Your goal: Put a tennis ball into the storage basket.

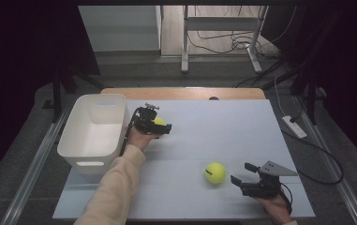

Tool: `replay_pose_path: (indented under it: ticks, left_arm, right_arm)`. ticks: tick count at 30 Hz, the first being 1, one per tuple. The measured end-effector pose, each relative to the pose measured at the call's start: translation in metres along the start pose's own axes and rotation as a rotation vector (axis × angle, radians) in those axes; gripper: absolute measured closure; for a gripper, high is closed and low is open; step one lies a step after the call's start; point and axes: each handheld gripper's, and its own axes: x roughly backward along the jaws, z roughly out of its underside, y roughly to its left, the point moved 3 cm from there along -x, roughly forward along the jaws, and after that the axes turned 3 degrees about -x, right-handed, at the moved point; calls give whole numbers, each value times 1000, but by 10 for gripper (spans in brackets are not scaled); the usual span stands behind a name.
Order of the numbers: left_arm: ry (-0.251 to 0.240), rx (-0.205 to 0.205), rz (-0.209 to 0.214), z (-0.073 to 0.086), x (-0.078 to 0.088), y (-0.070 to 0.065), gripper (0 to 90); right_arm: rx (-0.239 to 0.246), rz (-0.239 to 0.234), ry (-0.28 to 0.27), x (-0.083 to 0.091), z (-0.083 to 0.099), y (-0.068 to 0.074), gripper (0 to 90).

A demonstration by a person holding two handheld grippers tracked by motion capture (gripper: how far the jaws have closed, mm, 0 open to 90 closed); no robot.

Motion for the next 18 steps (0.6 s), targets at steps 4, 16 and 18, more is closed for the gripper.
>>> replay_pose_path:
  ticks: [4, 16, 18]
  left_arm:
    - [12, 3, 0, 0, -4, 1, 14]
    - [43, 8, -38, -1, -15, 6, 14]
    - [43, 9, -39, -1, -16, 6, 13]
  right_arm:
    - [0, 1, 0, 0, 0, 0, 162]
    - [1, 0, 1, -1, 0, 0, 162]
    - [1, 0, 1, -1, 0, 0, 162]
